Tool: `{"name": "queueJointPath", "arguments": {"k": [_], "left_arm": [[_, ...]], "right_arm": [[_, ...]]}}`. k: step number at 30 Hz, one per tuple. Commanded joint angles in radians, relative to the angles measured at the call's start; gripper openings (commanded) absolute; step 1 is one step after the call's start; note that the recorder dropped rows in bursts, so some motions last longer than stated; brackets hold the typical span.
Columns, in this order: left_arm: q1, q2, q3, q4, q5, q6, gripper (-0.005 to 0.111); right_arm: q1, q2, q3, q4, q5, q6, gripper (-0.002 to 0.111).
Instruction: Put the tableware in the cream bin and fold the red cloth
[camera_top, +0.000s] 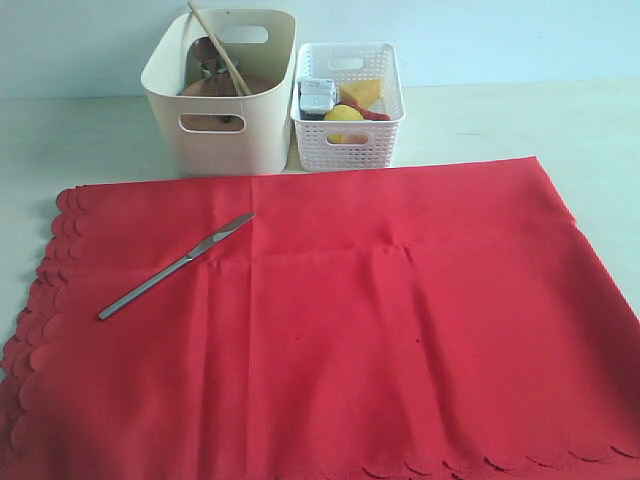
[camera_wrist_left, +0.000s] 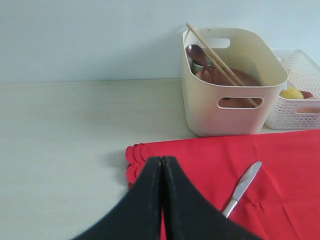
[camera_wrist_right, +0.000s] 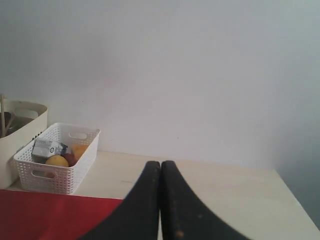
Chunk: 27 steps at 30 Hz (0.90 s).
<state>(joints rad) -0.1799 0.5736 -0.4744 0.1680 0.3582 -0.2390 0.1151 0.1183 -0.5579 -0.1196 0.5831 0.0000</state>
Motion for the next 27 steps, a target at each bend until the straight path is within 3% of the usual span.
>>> {"name": "queueJointPath", "arguments": {"k": [1, 8, 13, 19, 23, 27], "left_arm": [[-0.006, 0.009, 0.0, 0.001, -0.019, -0.007, 0.001], [-0.006, 0.009, 0.0, 0.001, -0.012, -0.007, 0.001], [-0.006, 0.02, 0.0, 0.001, 0.044, -0.007, 0.001], [-0.006, 0.102, 0.0, 0.001, 0.206, -0.007, 0.001], [-0.006, 0.204, 0.0, -0.012, 0.3, 0.004, 0.001], [-0.006, 0.32, 0.0, -0.168, 0.29, 0.186, 0.001]], "right_arm": [[-0.005, -0.002, 0.112, 0.012, -0.087, 0.0, 0.0], [-0.005, -0.002, 0.308, 0.193, -0.225, 0.0, 0.0], [-0.005, -0.002, 0.42, 0.195, -0.263, 0.0, 0.0], [-0.005, -0.002, 0.555, 0.199, -0.371, 0.0, 0.0], [-0.005, -0.002, 0.558, 0.19, -0.417, 0.0, 0.0], [-0.005, -0.002, 0.558, 0.192, -0.414, 0.0, 0.0]]}}
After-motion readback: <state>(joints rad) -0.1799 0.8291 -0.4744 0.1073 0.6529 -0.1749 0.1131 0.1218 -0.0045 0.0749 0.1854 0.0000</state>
